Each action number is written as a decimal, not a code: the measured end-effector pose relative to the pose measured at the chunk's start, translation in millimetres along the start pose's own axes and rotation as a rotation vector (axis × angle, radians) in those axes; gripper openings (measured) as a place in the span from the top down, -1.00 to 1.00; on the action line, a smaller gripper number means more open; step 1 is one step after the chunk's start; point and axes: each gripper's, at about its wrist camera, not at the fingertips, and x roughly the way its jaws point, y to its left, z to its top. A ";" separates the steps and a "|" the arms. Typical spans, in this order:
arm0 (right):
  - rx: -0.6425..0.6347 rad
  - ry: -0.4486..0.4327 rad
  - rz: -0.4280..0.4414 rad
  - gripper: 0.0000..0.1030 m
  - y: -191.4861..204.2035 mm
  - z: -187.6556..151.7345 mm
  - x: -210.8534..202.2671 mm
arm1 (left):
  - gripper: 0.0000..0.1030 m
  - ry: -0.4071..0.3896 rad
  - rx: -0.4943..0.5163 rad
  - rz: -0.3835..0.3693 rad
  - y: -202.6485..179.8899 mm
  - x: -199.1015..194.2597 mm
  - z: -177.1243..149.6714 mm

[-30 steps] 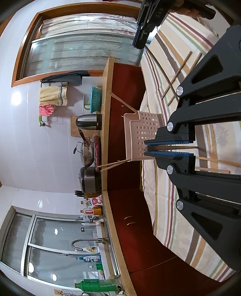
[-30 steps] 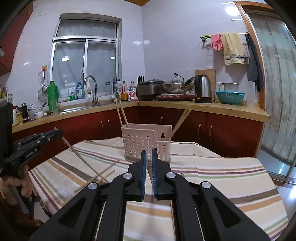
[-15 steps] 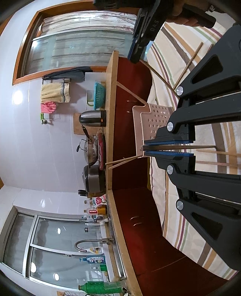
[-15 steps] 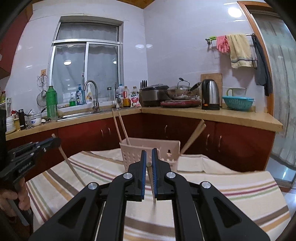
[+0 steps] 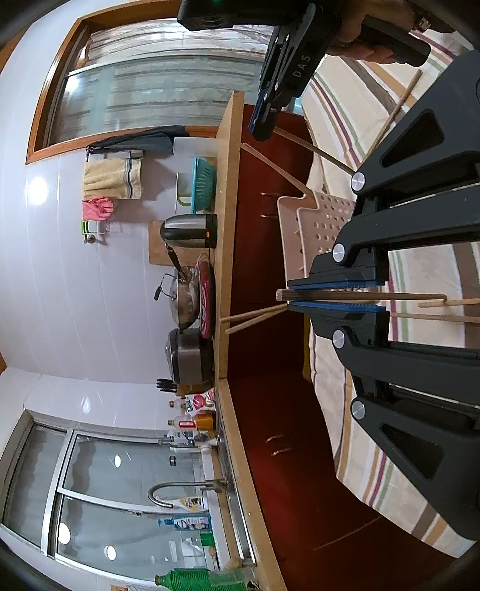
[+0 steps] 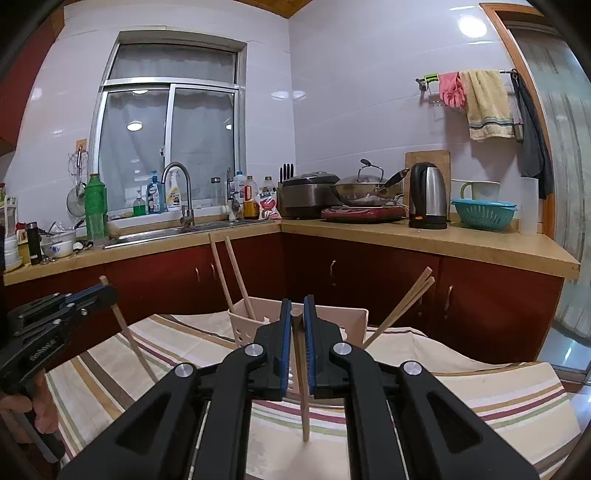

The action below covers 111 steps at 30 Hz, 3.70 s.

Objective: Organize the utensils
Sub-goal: 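Lower each held chopstick tip-first into the beige caddy with both tools, then open both tools to release the chopsticks into the caddy, then move both open tools back over the remaining loose chopsticks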

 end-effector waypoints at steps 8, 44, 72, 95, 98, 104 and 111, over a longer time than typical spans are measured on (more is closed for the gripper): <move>0.021 -0.062 0.024 0.87 -14.1 34.0 -10.5 | 0.88 -0.057 -0.003 -0.052 -2.6 13.8 34.1; 0.021 -0.016 -0.032 0.87 -57.5 45.4 124.0 | 0.80 0.037 -0.037 -0.035 7.8 175.3 52.3; 0.037 0.054 -0.100 -0.11 -35.6 -10.1 -16.8 | -0.65 0.152 -0.061 0.022 11.0 32.2 -20.7; 0.138 0.340 -0.178 0.11 -47.3 -167.5 -95.8 | -0.31 0.464 -0.062 0.015 -4.7 -48.9 -156.1; 0.139 0.347 -0.178 0.15 -46.8 -172.8 -99.2 | -0.16 0.490 -0.057 0.016 -5.4 -51.4 -164.3; 0.145 0.357 -0.173 0.23 -46.6 -180.3 -104.4 | -0.12 0.513 -0.054 0.032 -3.7 -57.2 -173.2; 0.149 0.371 -0.163 0.34 -45.2 -189.2 -106.4 | 0.18 0.533 -0.057 0.036 2.1 -57.6 -183.2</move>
